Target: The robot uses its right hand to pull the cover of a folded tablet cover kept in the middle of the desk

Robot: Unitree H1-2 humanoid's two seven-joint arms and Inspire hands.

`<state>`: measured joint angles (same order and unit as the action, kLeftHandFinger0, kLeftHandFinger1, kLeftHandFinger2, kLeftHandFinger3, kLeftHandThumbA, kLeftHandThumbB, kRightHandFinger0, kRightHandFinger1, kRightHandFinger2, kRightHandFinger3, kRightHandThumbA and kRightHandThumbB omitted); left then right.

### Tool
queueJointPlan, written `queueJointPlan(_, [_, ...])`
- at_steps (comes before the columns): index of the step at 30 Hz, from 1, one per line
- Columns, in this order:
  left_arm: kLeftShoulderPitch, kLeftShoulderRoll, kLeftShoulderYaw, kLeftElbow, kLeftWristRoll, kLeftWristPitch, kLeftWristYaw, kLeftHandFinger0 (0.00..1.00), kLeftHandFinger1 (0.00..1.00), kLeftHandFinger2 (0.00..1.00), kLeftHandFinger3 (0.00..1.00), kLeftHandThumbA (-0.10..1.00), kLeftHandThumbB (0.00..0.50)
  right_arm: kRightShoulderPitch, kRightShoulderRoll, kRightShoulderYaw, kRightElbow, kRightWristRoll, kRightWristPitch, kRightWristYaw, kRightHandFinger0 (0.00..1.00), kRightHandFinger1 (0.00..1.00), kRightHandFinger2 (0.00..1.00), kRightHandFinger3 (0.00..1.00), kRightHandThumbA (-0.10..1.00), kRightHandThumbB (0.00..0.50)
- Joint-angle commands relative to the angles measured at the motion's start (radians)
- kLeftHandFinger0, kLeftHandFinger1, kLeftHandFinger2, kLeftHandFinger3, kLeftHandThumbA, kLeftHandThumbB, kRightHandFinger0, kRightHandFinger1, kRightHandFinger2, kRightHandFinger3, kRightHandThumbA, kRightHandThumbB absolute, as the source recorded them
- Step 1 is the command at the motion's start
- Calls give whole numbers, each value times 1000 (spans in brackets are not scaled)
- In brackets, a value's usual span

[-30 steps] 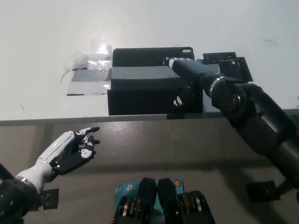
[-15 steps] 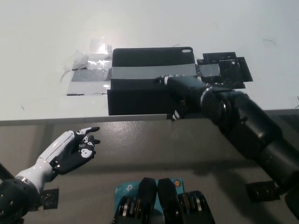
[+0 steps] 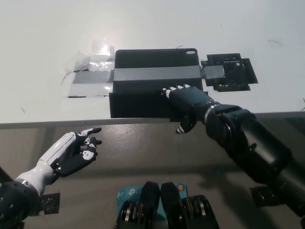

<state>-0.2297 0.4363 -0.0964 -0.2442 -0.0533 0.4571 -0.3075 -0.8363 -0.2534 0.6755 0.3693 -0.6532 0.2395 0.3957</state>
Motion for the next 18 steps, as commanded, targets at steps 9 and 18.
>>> queueJointPlan(9, [-57, 36, 12, -31, 13, 13, -12, 721, 830, 965, 1000, 1000, 75, 61, 9, -70, -124, 19, 106, 95, 988, 1000, 980, 924, 1000, 349])
queueJointPlan(18, [-76, 39, 20, -16, 6, 13, -17, 728, 826, 960, 1000, 1000, 95, 157, 55, -175, -168, 58, 140, 39, 1000, 1000, 1000, 1000, 1000, 328])
